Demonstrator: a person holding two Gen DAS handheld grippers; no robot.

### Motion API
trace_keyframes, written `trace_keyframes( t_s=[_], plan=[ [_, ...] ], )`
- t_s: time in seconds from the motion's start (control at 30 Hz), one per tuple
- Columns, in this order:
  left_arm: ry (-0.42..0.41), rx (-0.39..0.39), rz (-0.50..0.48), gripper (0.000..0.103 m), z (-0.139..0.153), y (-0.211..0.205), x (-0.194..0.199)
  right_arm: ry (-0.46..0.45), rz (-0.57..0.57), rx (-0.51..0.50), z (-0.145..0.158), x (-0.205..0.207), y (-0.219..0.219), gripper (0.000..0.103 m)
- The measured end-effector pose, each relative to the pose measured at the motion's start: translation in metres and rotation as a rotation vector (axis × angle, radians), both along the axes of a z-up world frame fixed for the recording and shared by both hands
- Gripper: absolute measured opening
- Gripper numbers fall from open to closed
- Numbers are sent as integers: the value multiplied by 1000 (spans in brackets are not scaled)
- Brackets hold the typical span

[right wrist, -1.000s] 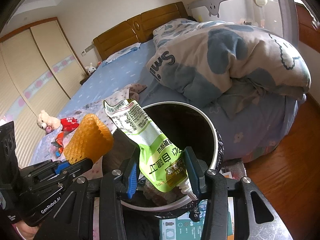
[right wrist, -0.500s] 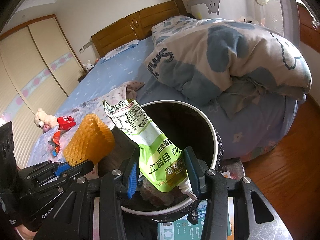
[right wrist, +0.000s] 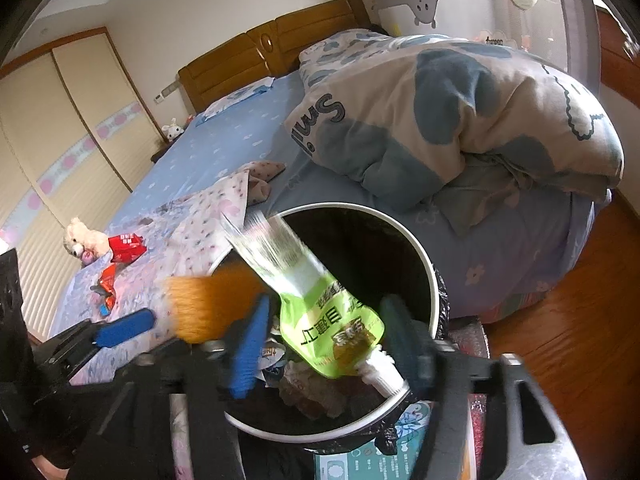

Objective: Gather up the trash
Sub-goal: 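Open the right tool to drop the green pouch while the left tool drops the orange sleeve into the bin, then move both open tools back toward the red packet on the bed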

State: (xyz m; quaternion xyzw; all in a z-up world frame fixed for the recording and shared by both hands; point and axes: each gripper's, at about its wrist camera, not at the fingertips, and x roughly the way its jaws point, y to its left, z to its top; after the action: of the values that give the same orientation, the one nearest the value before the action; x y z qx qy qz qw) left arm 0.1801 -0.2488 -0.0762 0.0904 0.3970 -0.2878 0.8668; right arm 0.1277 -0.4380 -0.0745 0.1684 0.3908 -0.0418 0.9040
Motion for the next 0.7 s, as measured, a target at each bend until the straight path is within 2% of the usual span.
trace_keyframes(
  t_s=[0.27,0.7],
  plan=[
    [57,-42,117,70,-9,56,2,-30,-6,26,6,-1,14,82],
    [100,-85,330,72,-17,158,1,-63,111,84,10,12,91,89]
  ],
)
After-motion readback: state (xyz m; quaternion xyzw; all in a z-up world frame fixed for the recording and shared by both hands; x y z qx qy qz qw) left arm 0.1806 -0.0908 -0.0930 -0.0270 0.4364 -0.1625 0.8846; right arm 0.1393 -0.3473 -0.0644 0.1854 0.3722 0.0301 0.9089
